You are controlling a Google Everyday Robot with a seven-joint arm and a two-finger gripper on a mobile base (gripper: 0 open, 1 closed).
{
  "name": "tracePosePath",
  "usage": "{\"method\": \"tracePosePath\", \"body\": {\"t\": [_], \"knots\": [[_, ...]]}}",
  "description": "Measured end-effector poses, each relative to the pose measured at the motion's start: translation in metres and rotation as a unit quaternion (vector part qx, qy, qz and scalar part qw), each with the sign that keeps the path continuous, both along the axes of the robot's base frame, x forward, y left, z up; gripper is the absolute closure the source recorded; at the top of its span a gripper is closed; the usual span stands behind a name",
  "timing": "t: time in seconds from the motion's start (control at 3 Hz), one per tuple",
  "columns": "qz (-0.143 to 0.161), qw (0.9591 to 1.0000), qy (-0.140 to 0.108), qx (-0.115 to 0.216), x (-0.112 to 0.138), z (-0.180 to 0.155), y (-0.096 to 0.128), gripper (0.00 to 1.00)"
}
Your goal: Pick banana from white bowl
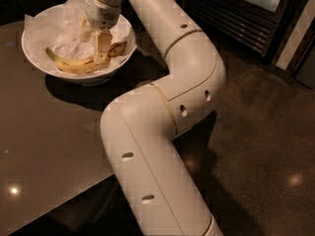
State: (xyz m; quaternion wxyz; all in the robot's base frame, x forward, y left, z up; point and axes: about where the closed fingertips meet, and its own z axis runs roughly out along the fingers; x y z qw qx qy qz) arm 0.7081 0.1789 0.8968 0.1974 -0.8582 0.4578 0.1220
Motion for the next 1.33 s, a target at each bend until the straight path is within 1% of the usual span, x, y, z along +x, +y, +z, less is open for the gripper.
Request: {"method": "tracePosePath", "body": {"t": [0.67, 1.33], "knots": [[0.002, 0.9998, 0.010, -0.019, 0.002, -0.018, 0.001, 0.40], [0.008, 0.9987, 0.009, -0.050, 0.004, -0.034, 0.006, 0.41]]}}
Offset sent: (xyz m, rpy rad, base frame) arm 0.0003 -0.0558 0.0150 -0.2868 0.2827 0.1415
